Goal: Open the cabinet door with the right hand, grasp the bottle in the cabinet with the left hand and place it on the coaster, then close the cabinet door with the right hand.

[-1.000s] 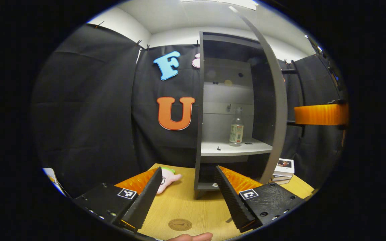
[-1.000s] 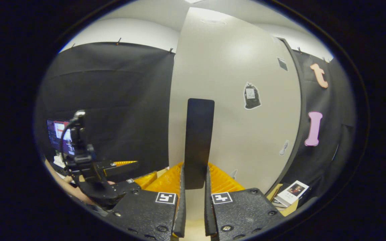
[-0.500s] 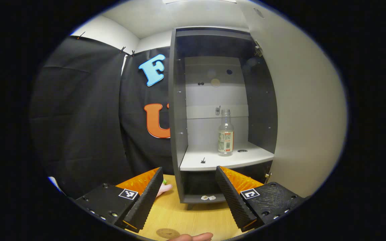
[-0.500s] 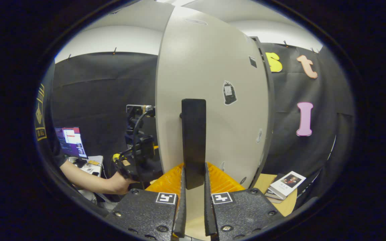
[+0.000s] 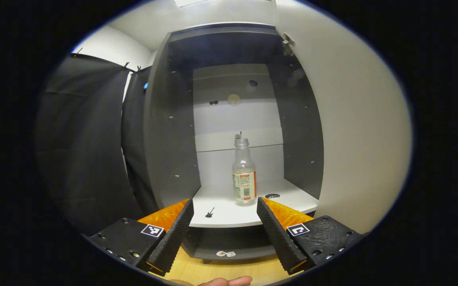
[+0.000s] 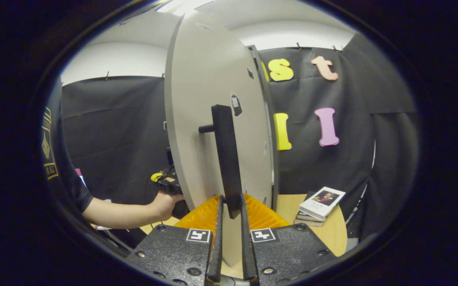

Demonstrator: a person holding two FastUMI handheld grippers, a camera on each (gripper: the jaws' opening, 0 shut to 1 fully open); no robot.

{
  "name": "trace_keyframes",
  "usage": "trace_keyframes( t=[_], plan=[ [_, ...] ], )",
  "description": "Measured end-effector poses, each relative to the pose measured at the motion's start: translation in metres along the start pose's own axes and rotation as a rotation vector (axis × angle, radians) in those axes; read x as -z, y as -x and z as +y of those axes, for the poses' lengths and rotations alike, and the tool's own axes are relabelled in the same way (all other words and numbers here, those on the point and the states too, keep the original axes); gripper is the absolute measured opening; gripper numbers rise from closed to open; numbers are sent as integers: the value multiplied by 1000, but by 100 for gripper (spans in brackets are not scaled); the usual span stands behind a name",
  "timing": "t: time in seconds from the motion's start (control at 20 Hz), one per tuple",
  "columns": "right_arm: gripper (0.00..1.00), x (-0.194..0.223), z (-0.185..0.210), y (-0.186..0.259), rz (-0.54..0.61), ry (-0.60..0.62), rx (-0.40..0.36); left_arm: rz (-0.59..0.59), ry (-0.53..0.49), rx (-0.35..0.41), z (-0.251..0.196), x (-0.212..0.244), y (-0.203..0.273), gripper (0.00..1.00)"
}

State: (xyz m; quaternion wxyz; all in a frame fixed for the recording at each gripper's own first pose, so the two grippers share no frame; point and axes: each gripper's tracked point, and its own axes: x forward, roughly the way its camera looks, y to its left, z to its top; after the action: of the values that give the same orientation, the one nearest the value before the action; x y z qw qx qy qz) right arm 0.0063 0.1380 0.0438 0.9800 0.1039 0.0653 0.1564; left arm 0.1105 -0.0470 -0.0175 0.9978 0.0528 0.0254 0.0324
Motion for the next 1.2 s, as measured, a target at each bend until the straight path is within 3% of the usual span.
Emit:
trace_keyframes(
  t=[0.2,0.3,0.35,0.4,0.5,0.6,0.8,1.05,1.2],
  plan=[
    [23,1,-12,3,12,-25,112,-12,6,48,-17,-3,-48,96],
    [43,-2,-32,13,2,19,208,-9,36,50,-20,-4,-73,96],
    [44,-5,-40,17,-6,42,256,-9,46,50,-20,-7,-86,96],
    [60,-7,-47,21,-14,59,305,-2,49,43,-20,-6,-99,96],
    [73,-7,-56,29,-27,60,379,5,49,21,-16,-6,-121,96],
    [70,-5,-55,30,-37,25,400,2,51,2,-12,-9,-141,96],
    [81,1,-63,30,-32,-2,457,22,67,19,-20,-3,-172,96],
    [82,2,-63,30,-32,-3,483,25,50,25,-31,0,-202,96],
    [81,3,-67,29,-33,-20,500,54,7,-20,-28,7,-209,97]
  ],
)
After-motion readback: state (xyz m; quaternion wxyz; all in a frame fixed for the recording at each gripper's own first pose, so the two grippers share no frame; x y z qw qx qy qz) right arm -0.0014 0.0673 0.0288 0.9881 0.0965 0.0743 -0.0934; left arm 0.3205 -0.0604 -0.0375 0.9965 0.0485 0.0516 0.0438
